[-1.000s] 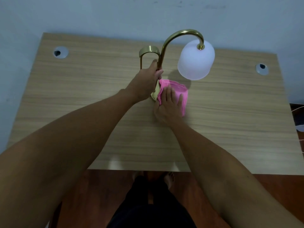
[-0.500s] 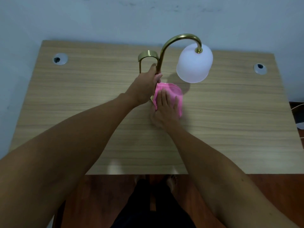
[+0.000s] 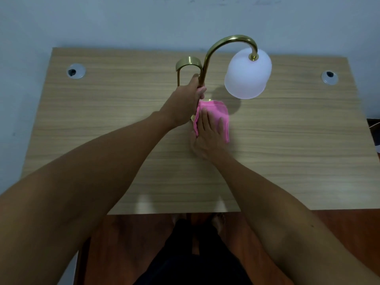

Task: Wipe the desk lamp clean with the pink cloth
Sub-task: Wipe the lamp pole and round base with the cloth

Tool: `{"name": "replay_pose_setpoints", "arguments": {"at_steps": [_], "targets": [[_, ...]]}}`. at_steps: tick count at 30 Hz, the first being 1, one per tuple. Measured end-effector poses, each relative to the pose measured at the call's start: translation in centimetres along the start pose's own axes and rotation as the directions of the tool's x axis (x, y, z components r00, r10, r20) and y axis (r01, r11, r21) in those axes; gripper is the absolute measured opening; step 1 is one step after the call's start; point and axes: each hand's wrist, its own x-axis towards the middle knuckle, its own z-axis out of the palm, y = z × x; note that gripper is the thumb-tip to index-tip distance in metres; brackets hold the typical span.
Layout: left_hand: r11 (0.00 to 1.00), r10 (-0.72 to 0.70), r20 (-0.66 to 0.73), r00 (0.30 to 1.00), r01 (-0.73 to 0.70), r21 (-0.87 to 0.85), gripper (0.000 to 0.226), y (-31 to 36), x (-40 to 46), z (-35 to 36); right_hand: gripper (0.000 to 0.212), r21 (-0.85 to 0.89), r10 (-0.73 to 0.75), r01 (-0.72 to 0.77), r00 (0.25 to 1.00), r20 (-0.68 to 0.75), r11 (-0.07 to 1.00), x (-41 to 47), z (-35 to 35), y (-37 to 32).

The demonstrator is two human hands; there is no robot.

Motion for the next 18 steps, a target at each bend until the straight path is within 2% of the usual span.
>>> {"name": "replay_pose_setpoints", "arguments": {"at_steps": [3, 6, 9, 15, 18], "targets": [[1.000, 0.007, -0.005, 1.000, -0.007, -0.004, 0.027, -0.2, 0.0, -0.1, 0.070, -0.023, -0.013, 0.013, 1.000, -0.005, 1.000, -1.5, -0.3, 2.3], [1.000, -0.005, -0.004, 1.000, 0.005, -0.020, 0.027, -0.2, -0.1, 0.0, 0.070, -0.001, 0.086, -0.086, 0.996, 0.029, 0.996, 0.4, -1.4, 2.5], [1.000, -0.017, 0.000, 1.000, 0.017, -0.006, 0.029, 0.1, 0.0, -0.1, 0.075, -0.017, 0.151, -0.151, 0.988, 0.037, 0.988, 1.2, -1.4, -0.3], [0.999, -0.032, 0.026, 0.999, 0.033, -0.028, 0.028, 0.7, -0.2, -0.5, 0.079, 0.141, 0.297, -0.300, 0.954, 0.043, 0.943, 0.0, -0.2, -6.6], [0.999, -0.033, 0.029, 0.999, 0.034, -0.034, 0.029, 0.8, -0.3, -0.6, 0.077, 0.050, 0.202, -0.202, 0.979, 0.009, 0.978, -0.6, -0.4, -5.1]]}}
